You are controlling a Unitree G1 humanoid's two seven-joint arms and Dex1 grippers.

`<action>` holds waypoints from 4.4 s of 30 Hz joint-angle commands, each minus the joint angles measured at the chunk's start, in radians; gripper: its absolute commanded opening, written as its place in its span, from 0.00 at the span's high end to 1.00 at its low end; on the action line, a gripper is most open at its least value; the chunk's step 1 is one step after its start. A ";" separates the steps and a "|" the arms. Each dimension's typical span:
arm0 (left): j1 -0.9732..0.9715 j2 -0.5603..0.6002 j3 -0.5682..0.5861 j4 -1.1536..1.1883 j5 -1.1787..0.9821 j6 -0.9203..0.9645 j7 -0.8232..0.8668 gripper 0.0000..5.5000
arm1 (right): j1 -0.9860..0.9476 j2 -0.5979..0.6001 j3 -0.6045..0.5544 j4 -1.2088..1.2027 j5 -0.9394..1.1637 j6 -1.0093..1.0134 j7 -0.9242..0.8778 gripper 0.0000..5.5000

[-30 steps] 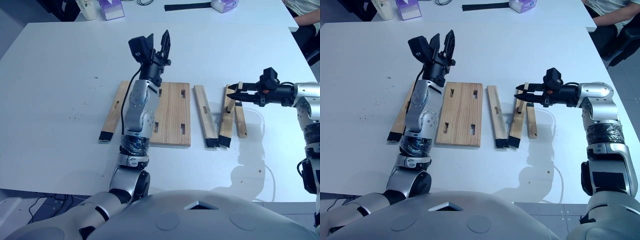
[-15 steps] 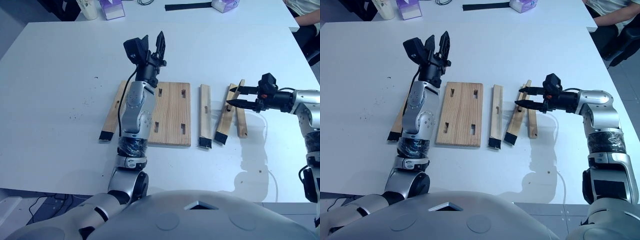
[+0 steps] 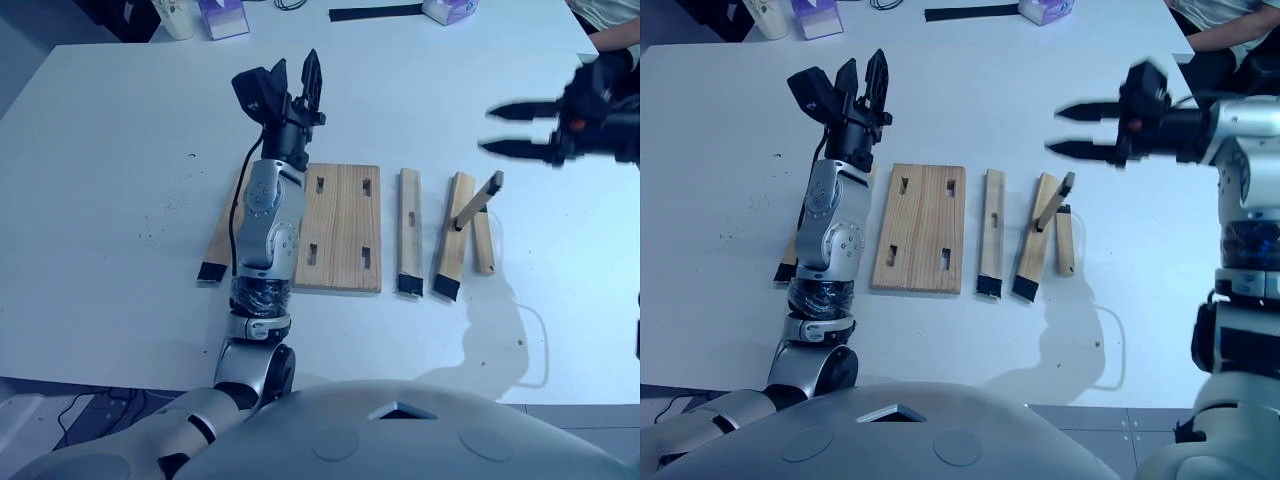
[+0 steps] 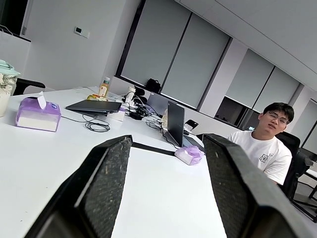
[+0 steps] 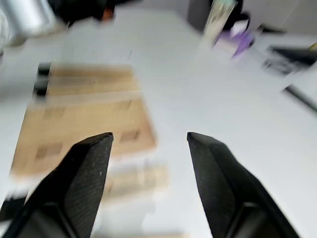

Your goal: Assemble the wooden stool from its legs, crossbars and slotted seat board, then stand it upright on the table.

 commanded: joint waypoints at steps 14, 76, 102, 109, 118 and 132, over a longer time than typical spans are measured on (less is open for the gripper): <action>0.015 -0.024 0.002 0.073 0.001 0.009 -0.037 0.52 | 0.168 0.176 0.052 -0.127 -0.005 0.030 -0.188 0.50; 0.051 -0.054 0.027 0.003 -0.038 0.007 -0.007 0.52 | 0.109 0.174 0.106 -0.185 0.079 0.095 -0.233 0.50; 0.055 -0.001 0.040 0.007 -0.020 0.048 -0.040 0.52 | 0.243 0.216 0.021 -0.228 0.149 0.079 -0.227 0.50; 0.142 -0.069 -0.051 -0.171 0.068 0.063 0.106 0.52 | 0.150 0.153 -0.057 -0.400 0.354 0.332 -0.277 0.50; 0.292 -0.108 -0.027 -0.508 0.013 -0.038 0.379 0.52 | 0.460 -0.247 0.158 -0.497 0.113 0.223 0.111 0.50; 0.297 -0.006 0.021 -0.622 -0.111 0.056 0.475 0.52 | 0.557 -0.006 0.046 -0.660 -0.007 0.768 -0.510 0.34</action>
